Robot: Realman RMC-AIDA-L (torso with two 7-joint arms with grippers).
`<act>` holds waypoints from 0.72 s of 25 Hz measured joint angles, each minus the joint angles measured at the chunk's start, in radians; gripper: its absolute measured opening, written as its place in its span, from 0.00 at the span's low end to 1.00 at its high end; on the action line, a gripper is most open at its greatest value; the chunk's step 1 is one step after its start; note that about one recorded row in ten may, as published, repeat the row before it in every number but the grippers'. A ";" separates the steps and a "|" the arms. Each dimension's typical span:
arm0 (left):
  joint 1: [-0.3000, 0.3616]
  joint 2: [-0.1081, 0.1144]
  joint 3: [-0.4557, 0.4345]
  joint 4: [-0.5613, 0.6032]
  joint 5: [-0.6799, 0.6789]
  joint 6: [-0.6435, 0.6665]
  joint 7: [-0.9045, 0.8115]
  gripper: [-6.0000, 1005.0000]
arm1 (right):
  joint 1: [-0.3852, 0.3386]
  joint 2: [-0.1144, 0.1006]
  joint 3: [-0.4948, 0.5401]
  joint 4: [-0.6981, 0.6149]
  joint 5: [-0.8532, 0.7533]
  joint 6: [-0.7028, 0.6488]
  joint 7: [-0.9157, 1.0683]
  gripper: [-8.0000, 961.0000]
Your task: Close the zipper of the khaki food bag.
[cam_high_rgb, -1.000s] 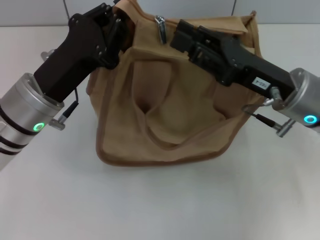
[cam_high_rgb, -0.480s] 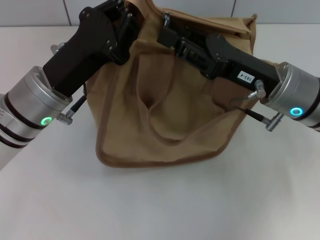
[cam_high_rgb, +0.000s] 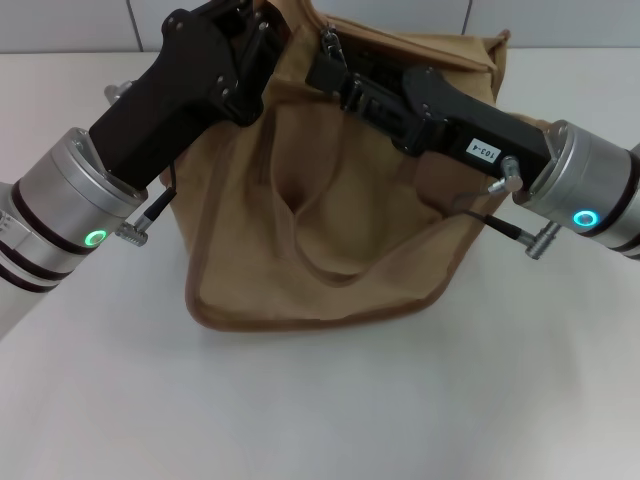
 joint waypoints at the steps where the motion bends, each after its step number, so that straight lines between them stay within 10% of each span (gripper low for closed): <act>1: 0.000 0.000 0.000 0.000 0.000 0.000 0.000 0.09 | -0.002 0.000 -0.001 -0.001 0.000 -0.005 -0.003 0.44; 18: 0.009 0.000 0.001 0.000 0.000 0.023 -0.003 0.12 | -0.030 0.000 0.007 -0.008 0.004 -0.038 -0.042 0.07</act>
